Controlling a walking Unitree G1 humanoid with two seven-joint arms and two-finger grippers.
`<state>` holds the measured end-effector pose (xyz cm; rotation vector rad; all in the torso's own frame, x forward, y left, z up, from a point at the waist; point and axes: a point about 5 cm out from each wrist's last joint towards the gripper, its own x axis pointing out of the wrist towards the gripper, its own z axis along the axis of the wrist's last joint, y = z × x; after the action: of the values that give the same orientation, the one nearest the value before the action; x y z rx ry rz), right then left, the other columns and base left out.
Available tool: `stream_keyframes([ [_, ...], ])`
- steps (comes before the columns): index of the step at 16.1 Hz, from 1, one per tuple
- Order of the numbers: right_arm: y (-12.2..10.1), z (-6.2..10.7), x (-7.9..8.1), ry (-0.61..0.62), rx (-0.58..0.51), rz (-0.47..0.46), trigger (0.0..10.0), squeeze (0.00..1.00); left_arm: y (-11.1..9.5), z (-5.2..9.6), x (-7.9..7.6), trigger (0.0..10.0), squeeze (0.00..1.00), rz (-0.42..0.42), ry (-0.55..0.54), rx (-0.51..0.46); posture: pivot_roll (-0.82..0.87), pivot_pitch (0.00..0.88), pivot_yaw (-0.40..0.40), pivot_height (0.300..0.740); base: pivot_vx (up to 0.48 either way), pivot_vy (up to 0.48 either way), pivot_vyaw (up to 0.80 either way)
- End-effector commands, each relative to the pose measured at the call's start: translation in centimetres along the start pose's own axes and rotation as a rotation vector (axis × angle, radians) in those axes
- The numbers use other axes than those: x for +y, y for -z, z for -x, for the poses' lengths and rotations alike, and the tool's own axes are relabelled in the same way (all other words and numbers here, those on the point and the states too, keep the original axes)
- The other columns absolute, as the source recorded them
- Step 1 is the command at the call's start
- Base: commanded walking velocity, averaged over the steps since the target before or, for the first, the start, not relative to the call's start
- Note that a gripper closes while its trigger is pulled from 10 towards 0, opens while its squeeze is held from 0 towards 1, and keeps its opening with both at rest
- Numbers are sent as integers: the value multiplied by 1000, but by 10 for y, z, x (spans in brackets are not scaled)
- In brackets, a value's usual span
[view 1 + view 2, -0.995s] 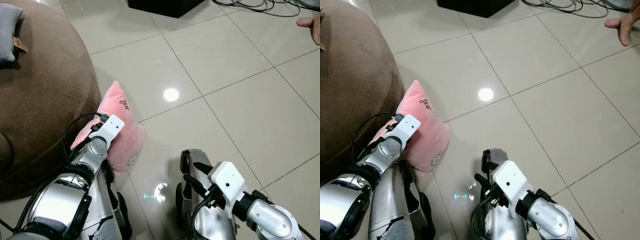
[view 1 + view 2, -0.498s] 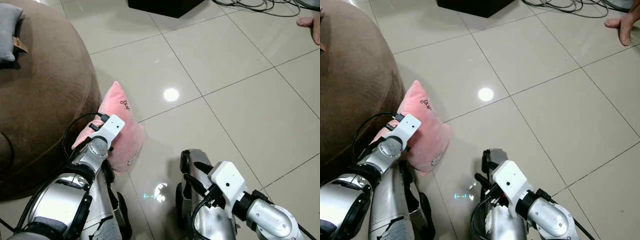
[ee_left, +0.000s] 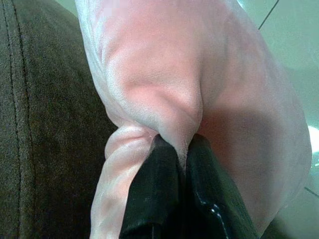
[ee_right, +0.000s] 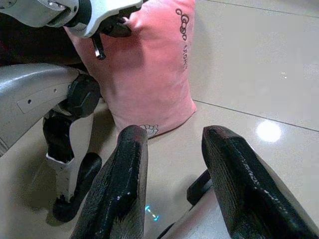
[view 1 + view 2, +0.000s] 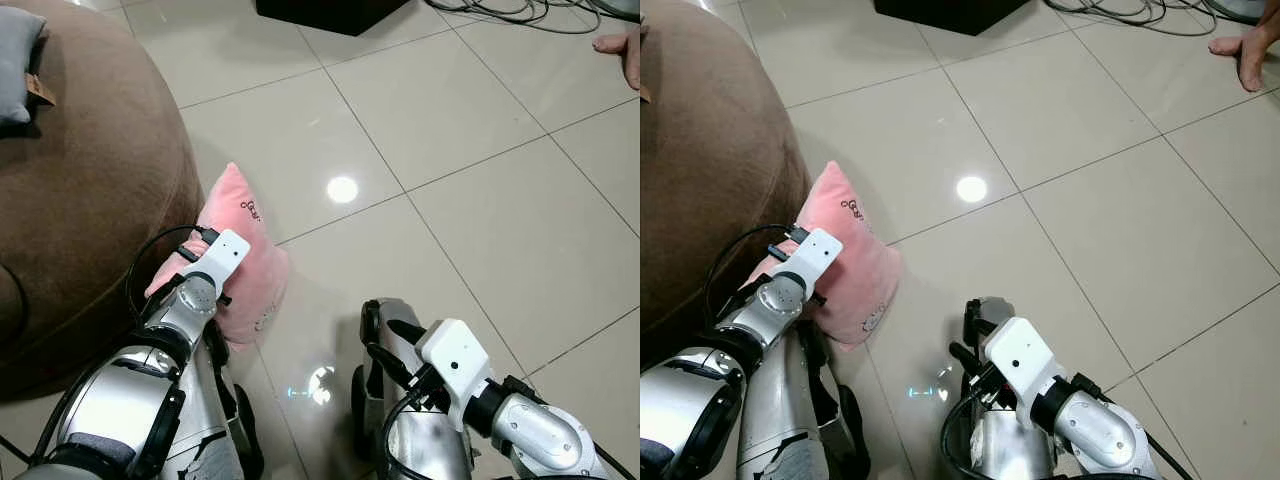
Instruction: Move the pillow to the sofa from floor
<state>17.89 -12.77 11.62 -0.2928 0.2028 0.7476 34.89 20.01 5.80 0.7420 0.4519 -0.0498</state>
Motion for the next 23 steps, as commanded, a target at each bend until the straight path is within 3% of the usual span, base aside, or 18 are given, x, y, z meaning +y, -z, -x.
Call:
stream_keyframes([
  [1, 6, 2, 0, 9, 24, 7, 10000, 0, 3, 1, -6, 0, 0, 11, 27, 19, -252, 267, -53, 520, 0, 0, 0],
  [5, 8, -3, -9, 118, -13, 12, 10000, 0, -9, 0, -9, 0, 0, 99, 47, -43, -208, 221, -30, 520, 0, 0, 0],
  [8, 9, -6, -15, 206, -29, 12, 10000, 0, -20, -1, -9, 0, 0, 224, 50, -89, -190, 177, -5, 520, 0, 0, 0],
  [10, 8, -2, -31, 404, -67, -18, 10000, 0, -47, -1, -8, 0, 0, 440, 117, -218, -161, 137, 10, 520, 0, 0, 0],
  [13, 0, 7, -49, 574, -154, -105, 10000, 0, -82, 4, -5, 0, 0, 625, 208, -403, -125, 94, 16, 520, 0, 0, 0],
  [14, -4, 12, -55, 649, -190, -145, 10000, 0, -102, 12, 3, 0, 0, 716, 255, -542, -113, 82, 17, 520, 0, 0, 0],
  [15, -6, 14, -59, 692, -214, -168, 10000, 0, -111, 17, 10, 0, 0, 760, 264, -602, -109, 72, 16, 520, 0, 0, 0],
  [17, -11, 18, -64, 754, -277, -221, 10000, 0, -126, 30, 16, 0, 0, 787, 292, -696, -94, 47, 19, 520, 0, 0, 0],
  [20, -21, 18, -68, 793, -312, -220, 10000, 0, -138, 54, 30, 0, 0, 779, 296, -824, -91, 24, 18, 545, 0, 0, 0],
  [21, -23, 18, -69, 806, -318, -222, 10000, 0, -138, 58, 34, 8275, 0, 741, 253, -820, -87, 17, 16, 555, 0, 0, 0],
  [22, -24, 19, -71, 811, -322, -220, 10000, 0, -141, 59, 33, 10000, 0, 736, 243, -804, -83, 13, 15, 565, 0, 0, 0],
  [23, -26, 21, -73, 824, -327, -224, 10000, 0, -147, 64, 32, 10000, 0, 733, 249, -816, -82, 10, 14, 575, 0, 0, 0],
])
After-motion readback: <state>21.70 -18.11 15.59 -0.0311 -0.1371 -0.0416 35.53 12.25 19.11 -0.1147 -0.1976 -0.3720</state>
